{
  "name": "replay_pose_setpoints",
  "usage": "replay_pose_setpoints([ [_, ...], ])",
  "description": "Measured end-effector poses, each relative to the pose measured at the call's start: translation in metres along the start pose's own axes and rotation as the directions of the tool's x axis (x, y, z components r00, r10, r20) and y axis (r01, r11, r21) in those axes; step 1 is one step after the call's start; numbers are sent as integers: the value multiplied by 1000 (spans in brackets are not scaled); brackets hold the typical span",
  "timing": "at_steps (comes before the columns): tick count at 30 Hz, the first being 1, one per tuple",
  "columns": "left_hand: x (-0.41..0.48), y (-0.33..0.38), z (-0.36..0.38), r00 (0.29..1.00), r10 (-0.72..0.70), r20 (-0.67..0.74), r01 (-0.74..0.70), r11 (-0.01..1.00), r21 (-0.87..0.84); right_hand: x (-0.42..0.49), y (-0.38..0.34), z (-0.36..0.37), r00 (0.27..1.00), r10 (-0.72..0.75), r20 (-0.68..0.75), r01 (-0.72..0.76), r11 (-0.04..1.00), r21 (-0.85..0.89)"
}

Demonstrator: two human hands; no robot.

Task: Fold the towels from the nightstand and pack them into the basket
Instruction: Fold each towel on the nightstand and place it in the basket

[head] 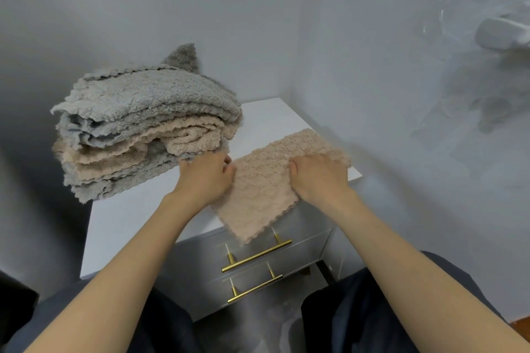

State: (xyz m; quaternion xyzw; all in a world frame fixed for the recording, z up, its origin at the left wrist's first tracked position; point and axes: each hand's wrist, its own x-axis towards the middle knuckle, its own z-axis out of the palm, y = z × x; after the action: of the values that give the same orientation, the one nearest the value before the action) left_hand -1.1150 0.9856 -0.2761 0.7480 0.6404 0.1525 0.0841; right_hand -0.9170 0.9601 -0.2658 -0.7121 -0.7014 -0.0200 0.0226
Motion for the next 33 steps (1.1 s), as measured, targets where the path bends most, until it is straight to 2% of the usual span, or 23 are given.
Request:
replay_pose_setpoints([
  [2,-1,0,2,998,8,58,-2,995,-98,16,6,0,998,-15,58,9,995,100],
  [5,-3,1,5,997,12,73,6,973,-229,38,9,10,988,-53,142,34,990,135],
  [8,-2,5,9,999,2,53,14,955,-297,57,6,22,988,-108,109,84,976,199],
  [13,1,9,10,1000,11,15,-5,948,-317,86,5,33,977,-211,15,194,923,331],
  [17,-3,16,14,990,102,-98,-124,959,-255,96,7,35,952,-270,-142,305,851,429],
  [20,-8,20,15,976,166,-143,-189,969,-161,97,7,33,948,-228,-224,293,900,322],
  [24,-9,17,9,978,168,-126,-167,986,18,86,5,24,923,-247,-295,309,932,188],
  [29,-16,8,3,971,134,-196,-133,991,19,47,-2,4,918,-270,-292,357,883,304],
  [33,-21,-3,-2,966,179,-188,-180,984,13,10,-4,-8,909,-377,-179,417,838,353],
])
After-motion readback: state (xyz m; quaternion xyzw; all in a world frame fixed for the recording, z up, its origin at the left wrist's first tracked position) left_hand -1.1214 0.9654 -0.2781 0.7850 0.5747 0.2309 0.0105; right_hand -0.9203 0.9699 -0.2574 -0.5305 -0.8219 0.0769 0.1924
